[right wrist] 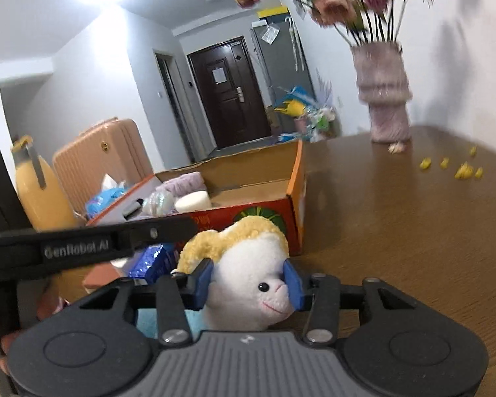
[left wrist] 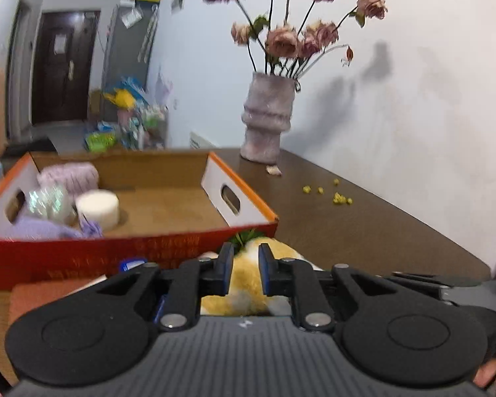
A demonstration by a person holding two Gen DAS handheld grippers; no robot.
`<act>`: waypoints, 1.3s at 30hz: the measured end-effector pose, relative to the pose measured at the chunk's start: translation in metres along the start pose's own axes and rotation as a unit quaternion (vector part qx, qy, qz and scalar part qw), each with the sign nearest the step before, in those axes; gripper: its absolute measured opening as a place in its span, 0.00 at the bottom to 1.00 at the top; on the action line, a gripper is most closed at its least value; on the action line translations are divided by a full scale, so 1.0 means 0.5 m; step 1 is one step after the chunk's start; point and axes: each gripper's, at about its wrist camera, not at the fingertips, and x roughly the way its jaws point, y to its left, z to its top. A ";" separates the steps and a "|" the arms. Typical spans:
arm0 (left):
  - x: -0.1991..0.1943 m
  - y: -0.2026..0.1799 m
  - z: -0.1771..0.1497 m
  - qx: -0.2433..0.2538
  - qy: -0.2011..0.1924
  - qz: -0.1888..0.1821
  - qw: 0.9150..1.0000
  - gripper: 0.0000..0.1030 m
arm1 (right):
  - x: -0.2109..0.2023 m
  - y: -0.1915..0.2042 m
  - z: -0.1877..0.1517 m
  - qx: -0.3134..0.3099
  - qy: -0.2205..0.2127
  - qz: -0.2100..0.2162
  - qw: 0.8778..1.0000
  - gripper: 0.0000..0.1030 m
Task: Organize soft objects
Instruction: 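Close both tools on the white-and-yellow plush lamb, then lift the plush lamb with both tools into the box and open them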
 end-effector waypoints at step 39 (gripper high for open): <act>0.251 0.182 0.243 -0.052 0.063 0.012 0.997 0.46 | 0.230 -0.009 0.256 0.027 0.033 0.008 0.999 0.43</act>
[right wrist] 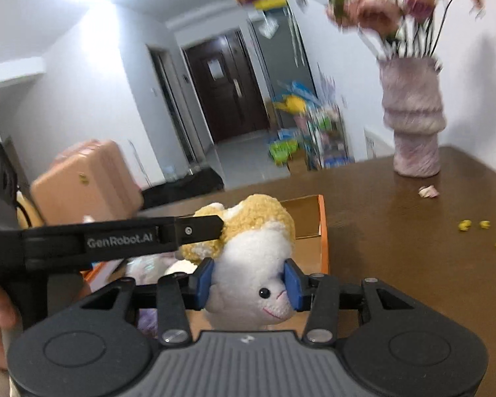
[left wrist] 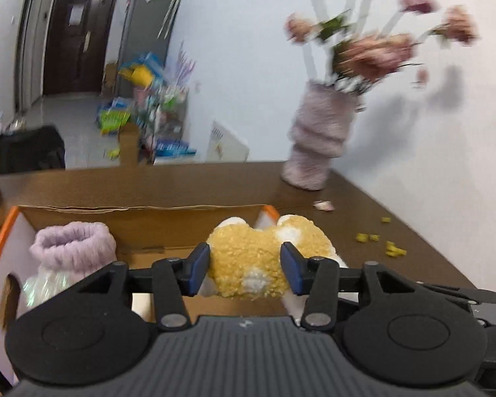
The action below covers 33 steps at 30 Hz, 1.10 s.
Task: Organize soft objects
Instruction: 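Lift the plush lamb with both tools into the box and open them, then move both tools back over the table toward the pink bow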
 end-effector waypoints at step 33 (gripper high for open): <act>-0.443 0.027 -0.060 0.079 -0.187 0.182 0.962 0.87 | -0.258 0.137 0.036 -0.143 -0.115 -0.065 0.981 0.87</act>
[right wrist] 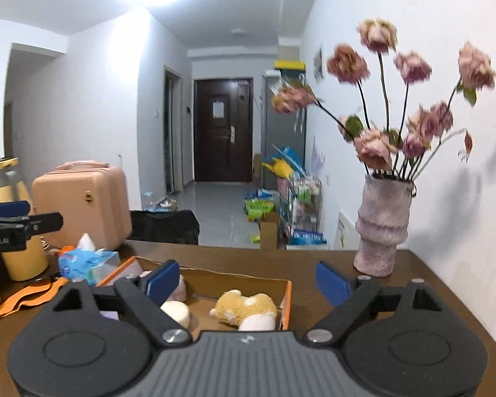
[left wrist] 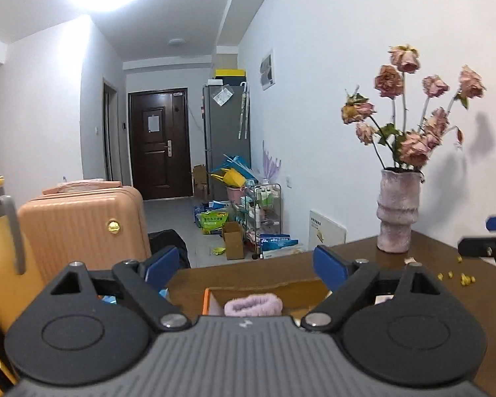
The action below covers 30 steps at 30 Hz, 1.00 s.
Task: Organize soft objects
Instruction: 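Move both tools back over the table toward the pink bow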
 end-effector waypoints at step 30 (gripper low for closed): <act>-0.450 0.031 -0.373 -0.041 0.049 -0.002 0.998 0.97 | -0.368 0.189 -0.405 0.025 0.026 0.103 0.994 0.87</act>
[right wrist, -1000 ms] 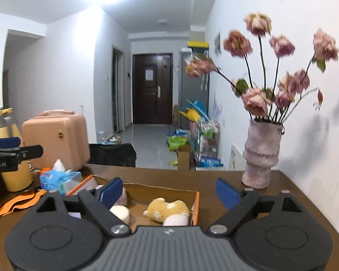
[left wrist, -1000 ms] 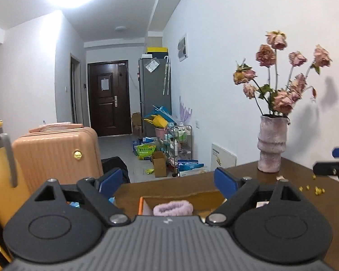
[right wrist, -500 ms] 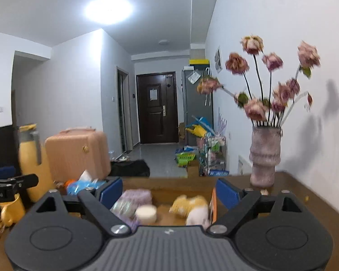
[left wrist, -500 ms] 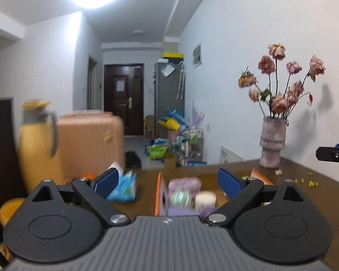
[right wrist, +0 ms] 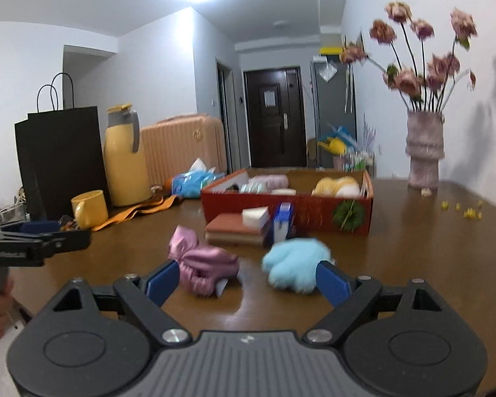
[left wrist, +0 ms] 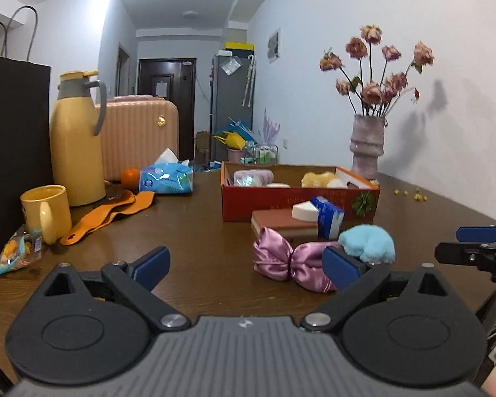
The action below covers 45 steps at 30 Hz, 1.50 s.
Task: Organize soft objects
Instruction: 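Move both tools back over the table toward the pink bow, then close both tools on the pink satin bow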
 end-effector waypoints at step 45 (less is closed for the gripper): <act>0.168 -0.031 -0.015 -0.066 0.077 -0.096 0.990 0.56 | 0.250 0.004 0.008 0.054 0.100 0.035 0.993 0.18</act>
